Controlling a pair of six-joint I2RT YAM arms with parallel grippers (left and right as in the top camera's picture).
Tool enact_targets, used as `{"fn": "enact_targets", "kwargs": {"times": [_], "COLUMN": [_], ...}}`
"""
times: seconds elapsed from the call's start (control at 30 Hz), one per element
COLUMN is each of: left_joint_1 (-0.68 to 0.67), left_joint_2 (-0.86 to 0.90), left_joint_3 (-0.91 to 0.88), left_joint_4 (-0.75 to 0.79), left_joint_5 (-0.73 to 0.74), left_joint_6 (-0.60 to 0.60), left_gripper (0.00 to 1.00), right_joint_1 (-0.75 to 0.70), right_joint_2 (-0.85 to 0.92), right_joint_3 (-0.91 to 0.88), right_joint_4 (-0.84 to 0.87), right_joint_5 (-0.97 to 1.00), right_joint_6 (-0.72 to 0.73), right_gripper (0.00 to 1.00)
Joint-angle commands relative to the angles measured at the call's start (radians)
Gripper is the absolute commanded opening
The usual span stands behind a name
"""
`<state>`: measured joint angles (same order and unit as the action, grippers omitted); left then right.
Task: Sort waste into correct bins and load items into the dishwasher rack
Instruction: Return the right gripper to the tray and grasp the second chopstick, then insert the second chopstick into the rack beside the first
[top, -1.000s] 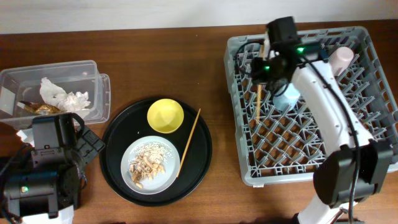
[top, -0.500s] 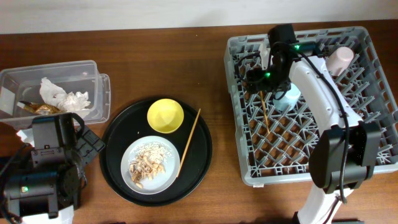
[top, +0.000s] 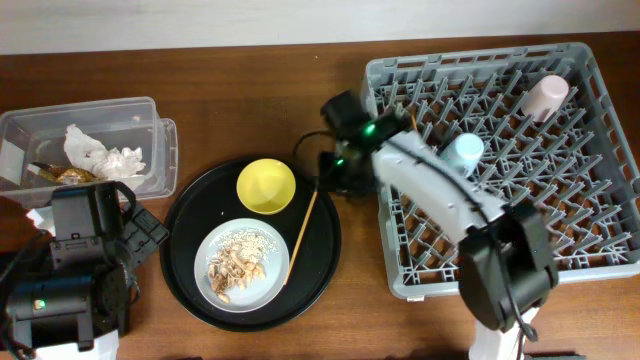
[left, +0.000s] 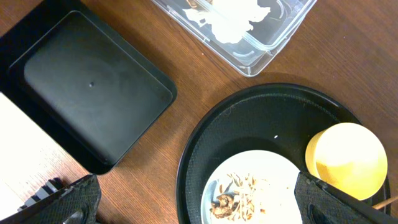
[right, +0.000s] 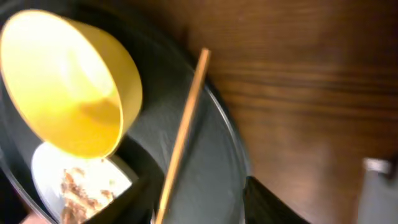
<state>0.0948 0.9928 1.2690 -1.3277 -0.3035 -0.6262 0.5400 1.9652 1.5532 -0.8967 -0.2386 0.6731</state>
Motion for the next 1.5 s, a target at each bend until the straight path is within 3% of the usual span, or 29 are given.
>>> {"fn": "enact_targets", "kwargs": {"times": [0.0, 0.2, 0.73, 0.83, 0.87, 0.97, 1.13, 1.27, 1.37, 1.47], "left_joint_1": [0.006, 0.006, 0.006, 0.006, 0.006, 0.006, 0.006, 0.006, 0.006, 0.006], "left_joint_2": [0.001, 0.001, 0.001, 0.001, 0.001, 0.001, 0.001, 0.001, 0.001, 0.001], "left_joint_3": [0.011, 0.011, 0.011, 0.011, 0.011, 0.011, 0.011, 0.011, 0.011, 0.011], "left_joint_4": [0.002, 0.002, 0.002, 0.002, 0.002, 0.002, 0.002, 0.002, 0.002, 0.002], "left_joint_5": [-0.007, -0.007, -0.007, -0.007, -0.007, -0.007, -0.007, -0.007, -0.007, -0.007], "left_joint_6": [-0.01, -0.01, -0.01, -0.01, -0.01, -0.01, -0.01, -0.01, -0.01, -0.01], "left_gripper": [0.99, 0.99, 0.99, 0.99, 0.99, 0.99, 0.99, 0.99, 0.99, 0.99], "right_joint_1": [0.063, 0.135, 0.205, 0.207, 0.206, 0.203, 0.13, -0.04, -0.211, -0.354], "right_joint_2": [0.007, 0.007, 0.119, 0.136, 0.126, 0.092, -0.053, -0.202, -0.276, -0.274], "right_joint_3": [-0.086, -0.157, -0.166, -0.166, -0.164, -0.153, -0.081, -0.042, -0.042, -0.043], "right_joint_4": [0.115, 0.19, 0.252, 0.251, 0.254, 0.253, 0.182, 0.167, 0.098, 0.05], "right_joint_5": [0.079, 0.197, 0.225, 0.218, 0.206, 0.205, 0.201, 0.136, 0.134, 0.132], "right_joint_6": [0.248, 0.38, 0.41, 0.409, 0.409, 0.404, 0.301, -0.101, -0.325, -0.372], "right_gripper": [0.39, 0.39, 0.37, 0.26, 0.12, 0.08, 0.08, 0.08, 0.08, 0.07]}}
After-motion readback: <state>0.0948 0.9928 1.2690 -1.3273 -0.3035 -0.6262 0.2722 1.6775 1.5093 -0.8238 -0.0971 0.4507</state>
